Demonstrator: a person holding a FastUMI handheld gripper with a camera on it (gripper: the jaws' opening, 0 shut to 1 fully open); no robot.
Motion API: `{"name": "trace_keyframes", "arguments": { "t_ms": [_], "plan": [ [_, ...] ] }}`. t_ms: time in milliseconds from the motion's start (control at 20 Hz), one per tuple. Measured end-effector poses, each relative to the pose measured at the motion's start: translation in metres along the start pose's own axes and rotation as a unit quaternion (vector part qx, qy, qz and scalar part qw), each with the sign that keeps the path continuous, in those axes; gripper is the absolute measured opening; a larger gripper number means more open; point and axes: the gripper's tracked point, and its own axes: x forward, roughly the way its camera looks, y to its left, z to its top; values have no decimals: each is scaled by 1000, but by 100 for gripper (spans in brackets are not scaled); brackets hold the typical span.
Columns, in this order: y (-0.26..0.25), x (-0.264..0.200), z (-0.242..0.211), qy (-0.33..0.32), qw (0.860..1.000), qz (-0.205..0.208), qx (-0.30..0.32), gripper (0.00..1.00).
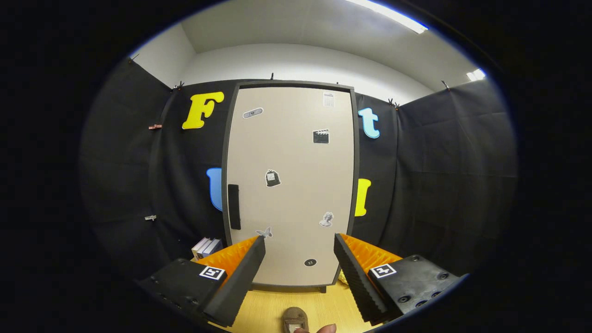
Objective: Open the shoe cabinet door, grab the shoes and put them into the shoe cabinet, then close the shoe cabinet door.
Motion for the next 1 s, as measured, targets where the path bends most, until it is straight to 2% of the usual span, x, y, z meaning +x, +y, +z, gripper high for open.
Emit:
{"name": "trace_keyframes", "arguments": {
  "t_ms": [450,800,1000],
  "plan": [
    [65,33,12,-13,999,43,18,98],
    [136,98,10,-8,997,70,24,98],
    [163,144,-4,2,997,71,25,98]
  ]
}}
